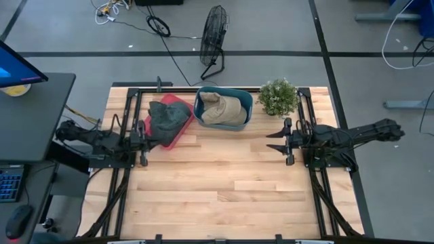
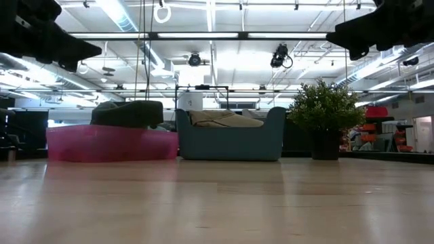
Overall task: Pick & Place hat
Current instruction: Return to Home Position
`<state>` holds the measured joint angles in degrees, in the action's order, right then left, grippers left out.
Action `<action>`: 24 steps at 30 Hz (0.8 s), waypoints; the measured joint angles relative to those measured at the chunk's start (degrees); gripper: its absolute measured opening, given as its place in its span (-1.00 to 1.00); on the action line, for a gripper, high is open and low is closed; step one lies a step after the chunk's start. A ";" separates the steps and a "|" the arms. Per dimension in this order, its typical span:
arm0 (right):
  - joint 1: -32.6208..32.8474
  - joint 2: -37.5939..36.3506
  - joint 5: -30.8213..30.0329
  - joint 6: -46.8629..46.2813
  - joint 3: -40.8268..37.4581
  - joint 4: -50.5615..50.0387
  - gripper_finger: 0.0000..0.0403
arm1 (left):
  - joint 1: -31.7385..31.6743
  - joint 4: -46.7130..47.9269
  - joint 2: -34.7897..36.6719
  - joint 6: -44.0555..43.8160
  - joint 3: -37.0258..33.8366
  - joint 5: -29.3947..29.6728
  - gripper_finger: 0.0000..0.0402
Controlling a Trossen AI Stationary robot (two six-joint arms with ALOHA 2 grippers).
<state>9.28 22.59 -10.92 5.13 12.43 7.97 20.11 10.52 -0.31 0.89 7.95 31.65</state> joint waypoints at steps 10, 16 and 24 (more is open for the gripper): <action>0.00 -6.93 0.00 -1.51 -5.48 0.37 -0.19 | -3.26 -0.69 0.08 -2.27 0.08 -9.47 -0.99; 0.00 -11.07 0.00 0.13 -6.95 -0.54 -0.19 | -4.83 -6.14 0.02 -2.45 -3.53 -16.15 -0.99; 0.00 -15.99 0.00 0.00 -6.97 -6.21 -0.19 | -7.47 -10.74 -0.06 2.27 -6.35 -20.17 -0.99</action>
<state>9.28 6.60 -10.92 5.13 5.45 1.76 12.65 -0.22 -0.37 3.15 1.60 11.48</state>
